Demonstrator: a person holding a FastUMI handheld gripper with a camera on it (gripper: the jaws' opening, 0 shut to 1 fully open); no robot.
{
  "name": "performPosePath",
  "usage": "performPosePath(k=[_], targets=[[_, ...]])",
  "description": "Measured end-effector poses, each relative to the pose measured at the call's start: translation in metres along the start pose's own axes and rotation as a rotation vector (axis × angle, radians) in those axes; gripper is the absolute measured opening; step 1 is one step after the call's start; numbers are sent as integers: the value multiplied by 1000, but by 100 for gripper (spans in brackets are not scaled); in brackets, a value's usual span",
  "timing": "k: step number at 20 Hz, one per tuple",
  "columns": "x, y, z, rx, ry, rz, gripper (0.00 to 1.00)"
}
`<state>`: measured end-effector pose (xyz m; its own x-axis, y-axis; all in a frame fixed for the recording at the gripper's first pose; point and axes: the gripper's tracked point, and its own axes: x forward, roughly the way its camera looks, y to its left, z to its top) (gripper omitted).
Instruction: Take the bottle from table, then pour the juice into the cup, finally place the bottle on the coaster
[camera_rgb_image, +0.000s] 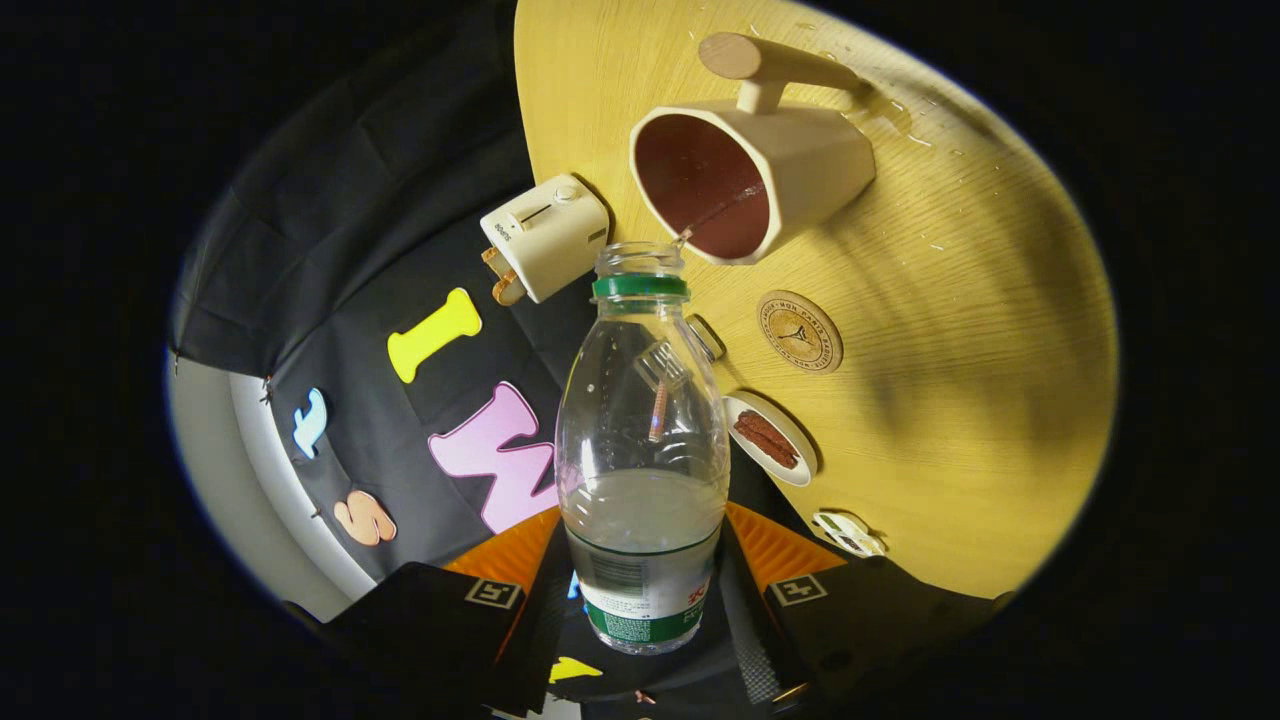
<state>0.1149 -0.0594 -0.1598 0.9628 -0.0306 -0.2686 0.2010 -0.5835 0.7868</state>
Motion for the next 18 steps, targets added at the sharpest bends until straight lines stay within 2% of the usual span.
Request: performPosePath(k=[8,18], targets=[[0,19,5,83,-31,24,74],[-1,20,1,35,-17,63,74]])
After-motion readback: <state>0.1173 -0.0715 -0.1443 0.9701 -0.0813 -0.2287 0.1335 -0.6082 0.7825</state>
